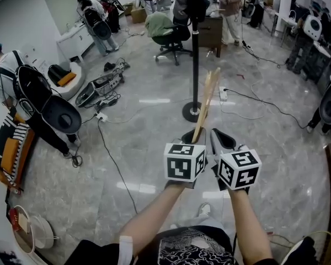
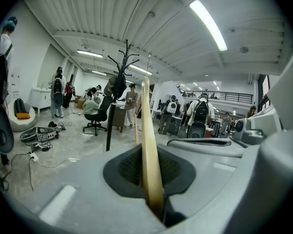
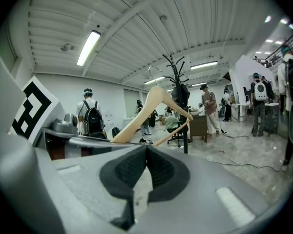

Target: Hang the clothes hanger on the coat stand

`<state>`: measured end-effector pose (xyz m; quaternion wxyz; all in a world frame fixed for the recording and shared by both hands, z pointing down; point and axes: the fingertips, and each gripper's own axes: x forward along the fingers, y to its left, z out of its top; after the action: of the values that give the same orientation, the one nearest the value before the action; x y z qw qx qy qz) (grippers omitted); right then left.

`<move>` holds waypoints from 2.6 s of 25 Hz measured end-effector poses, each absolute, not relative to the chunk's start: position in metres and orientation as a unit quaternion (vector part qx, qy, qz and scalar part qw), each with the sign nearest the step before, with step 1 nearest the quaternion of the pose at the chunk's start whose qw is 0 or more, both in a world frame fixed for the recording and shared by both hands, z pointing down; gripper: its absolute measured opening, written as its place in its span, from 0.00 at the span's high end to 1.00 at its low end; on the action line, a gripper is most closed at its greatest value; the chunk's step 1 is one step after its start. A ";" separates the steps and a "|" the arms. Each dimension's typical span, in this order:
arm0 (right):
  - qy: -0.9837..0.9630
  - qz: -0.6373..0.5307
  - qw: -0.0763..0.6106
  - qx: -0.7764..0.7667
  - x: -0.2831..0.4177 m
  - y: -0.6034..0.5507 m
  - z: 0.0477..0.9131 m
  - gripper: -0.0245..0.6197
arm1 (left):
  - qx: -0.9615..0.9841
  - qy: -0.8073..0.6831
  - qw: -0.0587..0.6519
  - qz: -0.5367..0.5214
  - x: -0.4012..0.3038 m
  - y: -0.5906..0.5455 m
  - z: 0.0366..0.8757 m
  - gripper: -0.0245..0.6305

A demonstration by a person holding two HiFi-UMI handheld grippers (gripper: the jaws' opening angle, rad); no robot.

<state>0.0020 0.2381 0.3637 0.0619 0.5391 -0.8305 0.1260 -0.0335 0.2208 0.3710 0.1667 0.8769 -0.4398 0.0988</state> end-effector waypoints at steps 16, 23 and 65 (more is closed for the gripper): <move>-0.844 0.118 0.055 0.520 0.102 0.150 0.363 0.96 | 0.872 -0.453 0.156 0.099 0.072 0.131 0.369 0.92; -0.845 0.125 0.059 0.516 0.139 0.115 0.370 0.96 | 0.869 -0.456 0.163 0.106 0.107 0.100 0.377 0.92; -0.820 0.141 0.080 0.548 0.065 -0.173 0.376 0.96 | 0.884 -0.402 0.201 0.129 0.035 -0.185 0.399 0.92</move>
<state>0.0654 -0.1725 0.3758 0.0801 0.5485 -0.8203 0.1412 0.0349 -0.1852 0.3991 0.2007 0.8842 -0.4016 0.1288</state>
